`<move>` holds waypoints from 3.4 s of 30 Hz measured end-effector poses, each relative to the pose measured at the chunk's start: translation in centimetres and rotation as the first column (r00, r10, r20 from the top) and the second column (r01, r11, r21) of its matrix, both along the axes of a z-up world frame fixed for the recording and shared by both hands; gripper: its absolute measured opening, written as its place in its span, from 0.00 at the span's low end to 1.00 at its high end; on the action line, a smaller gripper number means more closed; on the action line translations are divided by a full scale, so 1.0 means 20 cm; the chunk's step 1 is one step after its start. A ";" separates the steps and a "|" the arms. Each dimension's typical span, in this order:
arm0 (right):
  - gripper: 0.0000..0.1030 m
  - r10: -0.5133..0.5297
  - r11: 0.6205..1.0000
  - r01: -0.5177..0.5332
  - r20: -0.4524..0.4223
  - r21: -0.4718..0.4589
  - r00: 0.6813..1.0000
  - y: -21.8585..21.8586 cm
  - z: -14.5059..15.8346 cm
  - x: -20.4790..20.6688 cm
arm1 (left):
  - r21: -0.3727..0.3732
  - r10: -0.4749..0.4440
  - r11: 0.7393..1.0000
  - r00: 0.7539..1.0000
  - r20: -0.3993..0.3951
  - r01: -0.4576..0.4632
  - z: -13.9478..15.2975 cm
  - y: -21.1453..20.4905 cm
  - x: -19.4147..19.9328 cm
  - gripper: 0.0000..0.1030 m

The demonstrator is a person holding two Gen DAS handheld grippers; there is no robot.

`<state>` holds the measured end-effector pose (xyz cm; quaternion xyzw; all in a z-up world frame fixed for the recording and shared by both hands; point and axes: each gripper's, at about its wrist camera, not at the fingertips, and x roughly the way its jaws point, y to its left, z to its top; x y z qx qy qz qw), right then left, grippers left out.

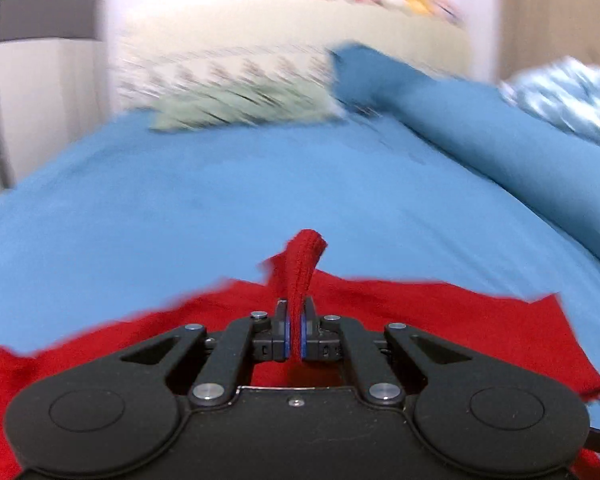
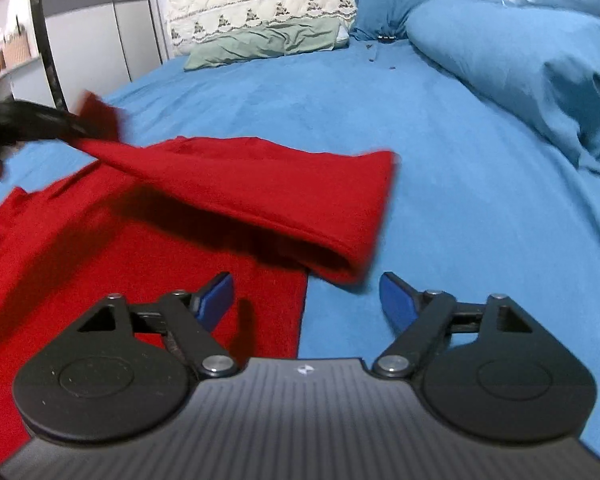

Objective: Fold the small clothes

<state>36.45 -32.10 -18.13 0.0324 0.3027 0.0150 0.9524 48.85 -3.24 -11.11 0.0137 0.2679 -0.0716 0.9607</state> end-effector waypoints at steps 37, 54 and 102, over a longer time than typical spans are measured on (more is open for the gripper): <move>0.93 0.007 1.000 -0.009 -0.070 -0.025 0.998 0.14 0.09 0.14 | -0.153 0.186 0.969 0.980 -0.065 -0.194 -0.16 0.78 -0.48 0.43; 0.91 0.156 0.981 -0.161 0.053 0.107 0.986 0.24 0.04 0.58 | -0.121 0.011 0.992 0.988 -0.154 -0.030 -0.38 0.53 -0.22 0.43; 1.00 0.372 0.921 -0.363 -0.041 0.143 0.927 1.60 0.42 0.14 | -0.073 0.442 0.891 0.893 -0.085 -0.448 0.17 1.84 -0.84 0.96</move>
